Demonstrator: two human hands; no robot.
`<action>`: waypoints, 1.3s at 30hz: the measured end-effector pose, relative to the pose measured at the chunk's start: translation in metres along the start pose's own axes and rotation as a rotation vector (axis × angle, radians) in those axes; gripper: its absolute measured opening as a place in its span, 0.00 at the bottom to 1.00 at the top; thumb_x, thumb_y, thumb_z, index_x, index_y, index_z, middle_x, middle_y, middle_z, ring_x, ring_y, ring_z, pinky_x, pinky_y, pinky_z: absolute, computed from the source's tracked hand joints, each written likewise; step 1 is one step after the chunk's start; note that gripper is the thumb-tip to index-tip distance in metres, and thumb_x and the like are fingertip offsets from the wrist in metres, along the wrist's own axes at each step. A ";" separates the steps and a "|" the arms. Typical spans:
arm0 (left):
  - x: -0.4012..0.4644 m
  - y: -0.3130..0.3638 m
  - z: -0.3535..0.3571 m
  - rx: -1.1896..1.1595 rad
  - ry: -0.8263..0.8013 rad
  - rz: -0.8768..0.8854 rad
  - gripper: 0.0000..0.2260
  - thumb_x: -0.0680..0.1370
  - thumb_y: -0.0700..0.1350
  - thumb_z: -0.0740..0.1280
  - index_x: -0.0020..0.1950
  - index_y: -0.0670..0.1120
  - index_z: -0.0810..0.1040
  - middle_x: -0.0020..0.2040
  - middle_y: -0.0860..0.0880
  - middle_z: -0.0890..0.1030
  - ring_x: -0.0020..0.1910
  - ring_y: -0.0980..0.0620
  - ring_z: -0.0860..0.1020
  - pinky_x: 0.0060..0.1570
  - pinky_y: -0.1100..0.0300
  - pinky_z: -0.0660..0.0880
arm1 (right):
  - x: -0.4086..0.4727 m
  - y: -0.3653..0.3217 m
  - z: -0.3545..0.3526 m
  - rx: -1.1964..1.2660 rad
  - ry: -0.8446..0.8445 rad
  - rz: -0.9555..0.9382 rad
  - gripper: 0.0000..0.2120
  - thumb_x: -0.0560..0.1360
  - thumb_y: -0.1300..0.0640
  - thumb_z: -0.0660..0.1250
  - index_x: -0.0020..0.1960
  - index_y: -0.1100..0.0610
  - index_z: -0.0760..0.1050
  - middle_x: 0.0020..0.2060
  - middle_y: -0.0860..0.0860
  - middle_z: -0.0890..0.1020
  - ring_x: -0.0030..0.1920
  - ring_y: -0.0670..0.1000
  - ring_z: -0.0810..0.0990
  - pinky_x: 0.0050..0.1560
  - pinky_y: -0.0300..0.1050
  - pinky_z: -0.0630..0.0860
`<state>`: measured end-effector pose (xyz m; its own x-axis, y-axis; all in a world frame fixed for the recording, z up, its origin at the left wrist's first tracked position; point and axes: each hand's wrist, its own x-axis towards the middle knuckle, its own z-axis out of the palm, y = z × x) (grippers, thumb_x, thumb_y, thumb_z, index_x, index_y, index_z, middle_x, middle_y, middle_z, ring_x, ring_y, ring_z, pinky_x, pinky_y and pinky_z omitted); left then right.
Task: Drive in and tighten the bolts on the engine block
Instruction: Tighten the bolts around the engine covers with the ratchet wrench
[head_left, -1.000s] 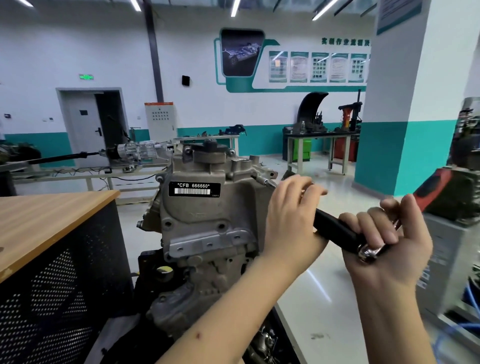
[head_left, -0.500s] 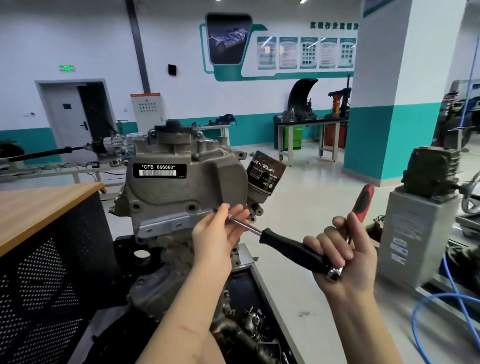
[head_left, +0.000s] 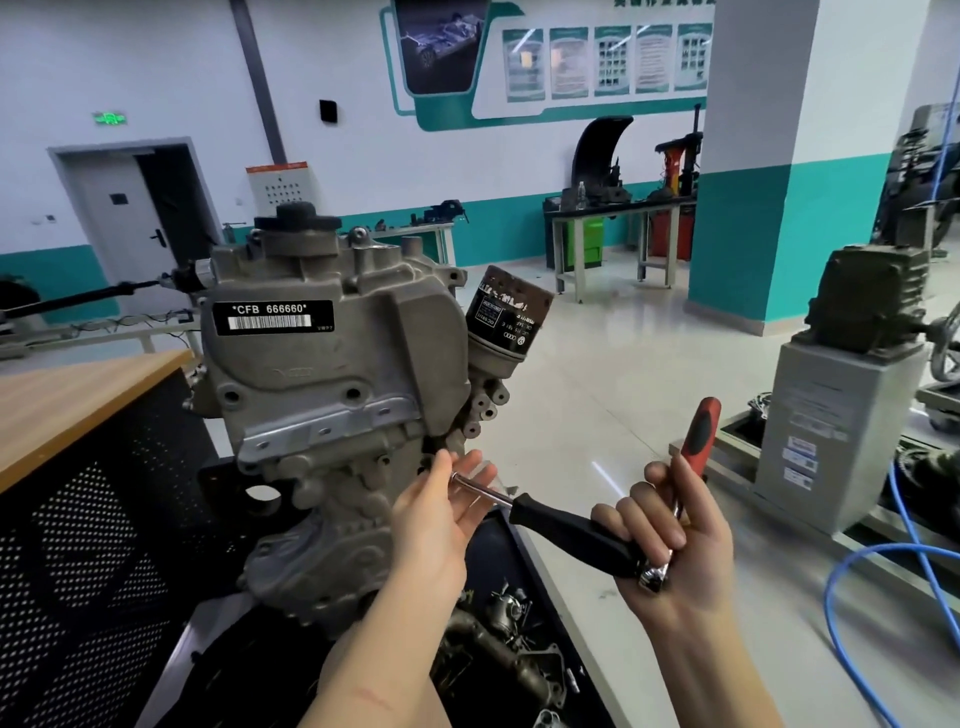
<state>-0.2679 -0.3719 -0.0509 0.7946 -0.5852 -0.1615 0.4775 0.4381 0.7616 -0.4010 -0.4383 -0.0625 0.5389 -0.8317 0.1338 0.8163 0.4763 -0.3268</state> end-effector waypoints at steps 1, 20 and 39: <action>0.002 -0.002 -0.002 -0.001 0.009 -0.005 0.06 0.79 0.41 0.61 0.44 0.41 0.73 0.30 0.47 0.83 0.27 0.53 0.82 0.23 0.63 0.76 | 0.000 0.002 -0.002 0.005 0.006 0.006 0.08 0.59 0.53 0.69 0.26 0.56 0.74 0.13 0.46 0.59 0.16 0.45 0.50 0.20 0.32 0.63; 0.022 -0.044 -0.050 0.019 0.218 -0.197 0.08 0.81 0.41 0.59 0.44 0.40 0.71 0.50 0.42 0.78 0.37 0.51 0.78 0.23 0.63 0.76 | 0.005 0.040 -0.062 -0.165 0.080 0.119 0.14 0.69 0.52 0.62 0.26 0.55 0.76 0.14 0.46 0.62 0.15 0.46 0.64 0.22 0.32 0.67; 0.066 -0.054 -0.046 0.222 0.251 -0.169 0.10 0.81 0.38 0.58 0.39 0.37 0.69 0.37 0.42 0.72 0.35 0.49 0.74 0.48 0.49 0.71 | -0.008 0.043 -0.084 -0.749 -0.046 0.523 0.08 0.64 0.54 0.73 0.43 0.52 0.83 0.39 0.50 0.82 0.34 0.43 0.82 0.35 0.48 0.81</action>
<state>-0.2240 -0.4029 -0.1311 0.7917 -0.4389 -0.4249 0.5392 0.1751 0.8238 -0.3875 -0.4355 -0.1564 0.8228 -0.5424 -0.1698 0.1261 0.4655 -0.8760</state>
